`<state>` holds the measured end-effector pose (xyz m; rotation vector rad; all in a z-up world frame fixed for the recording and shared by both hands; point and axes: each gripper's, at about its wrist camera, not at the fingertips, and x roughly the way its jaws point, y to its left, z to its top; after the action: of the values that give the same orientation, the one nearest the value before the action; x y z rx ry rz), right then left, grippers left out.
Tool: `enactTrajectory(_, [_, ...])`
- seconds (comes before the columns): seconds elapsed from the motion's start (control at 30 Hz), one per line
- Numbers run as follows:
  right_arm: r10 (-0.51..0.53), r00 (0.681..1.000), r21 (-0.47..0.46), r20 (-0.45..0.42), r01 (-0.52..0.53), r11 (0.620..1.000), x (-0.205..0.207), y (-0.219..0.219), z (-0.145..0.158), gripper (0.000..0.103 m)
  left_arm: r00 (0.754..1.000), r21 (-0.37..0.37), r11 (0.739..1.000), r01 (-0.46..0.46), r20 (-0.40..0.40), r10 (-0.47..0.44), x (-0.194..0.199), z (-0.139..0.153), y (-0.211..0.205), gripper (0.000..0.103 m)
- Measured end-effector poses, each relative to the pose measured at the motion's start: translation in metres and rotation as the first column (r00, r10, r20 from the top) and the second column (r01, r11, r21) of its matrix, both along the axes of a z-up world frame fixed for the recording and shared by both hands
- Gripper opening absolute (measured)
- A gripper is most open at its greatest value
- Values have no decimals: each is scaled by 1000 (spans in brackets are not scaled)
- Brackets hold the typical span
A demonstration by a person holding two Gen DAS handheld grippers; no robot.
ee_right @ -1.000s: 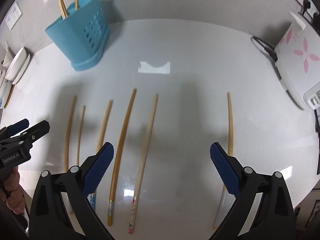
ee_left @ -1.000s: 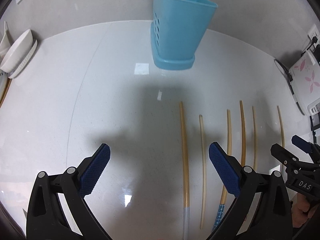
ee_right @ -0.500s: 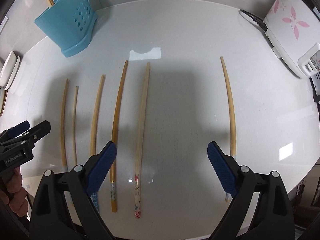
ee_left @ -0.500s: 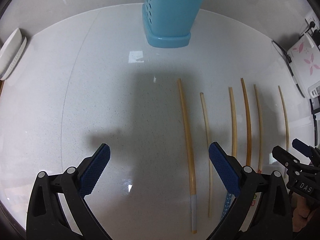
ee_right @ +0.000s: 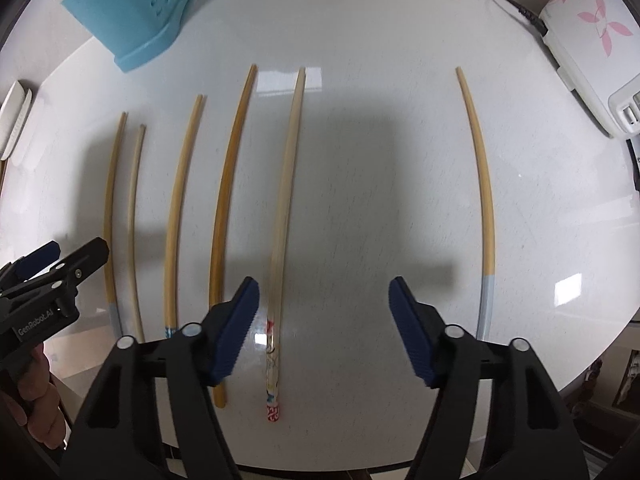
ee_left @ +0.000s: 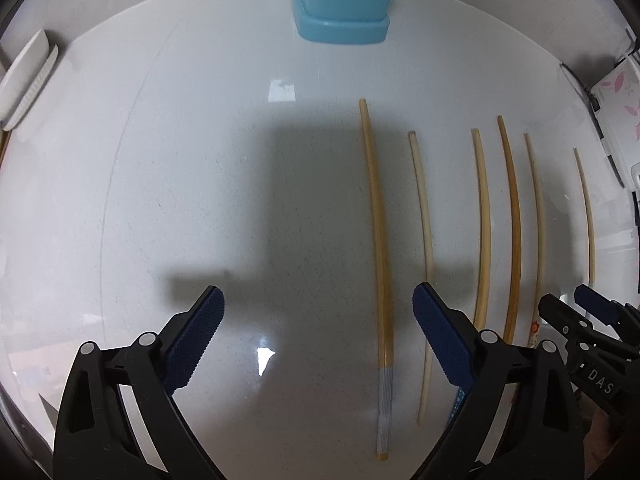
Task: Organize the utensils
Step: 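Move both open tools back over the row of chopsticks, then close the right tool on a patterned-end chopstick while the left tool grasps a white-ended one, then lift both chopsticks and carry them to the blue holder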
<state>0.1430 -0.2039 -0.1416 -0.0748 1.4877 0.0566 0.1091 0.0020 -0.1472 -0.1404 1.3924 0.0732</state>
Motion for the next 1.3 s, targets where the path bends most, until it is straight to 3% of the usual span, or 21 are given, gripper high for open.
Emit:
enactTrajectory(0.17, [5, 999, -4, -36, -6, 1000, 1, 6, -5, 46, 1000, 23, 1000, 18, -15, -18, -1, -3, -7, 82])
enactTrajectory(0.27, [0, 999, -10, -51, 0, 1000, 7, 12, -7, 38, 999, 28, 999, 18, -31, -17, -2, -1, -11, 70])
enactTrajectory(0.37, [-9, 998, -11, -64, 9, 1000, 9, 16, -6, 30, 998, 15, 1000, -4, -69, 5, 0, -1, -18, 51])
enactTrajectory(0.43, [-19, 997, -11, -77, 19, 1000, 9, 20, -6, 20, 996, 11, 1000, -4, -94, 5, 2, 0, -20, 21])
enactTrajectory(0.47, [-26, 996, -10, -84, 25, 1000, 10, 20, -6, 6, 993, -7, 1000, 1, -114, -2, 3, -1, -21, 8])
enactTrajectory(0.67, [-42, 994, 28, -106, 45, 999, 11, 17, -6, 6, 994, -37, 999, -20, -107, 16, 6, -1, -19, 7])
enactTrajectory(1.03, [-27, 999, 98, 40, 23, 995, 29, 18, 31, 6, 997, -17, 998, -57, 49, 58, -7, 46, 12, 7])
enactTrajectory(1.3, [5, 988, 128, 157, -26, 991, 44, 19, 61, 6, 980, 11, 995, -95, 175, 92, -1, 85, 18, 7])
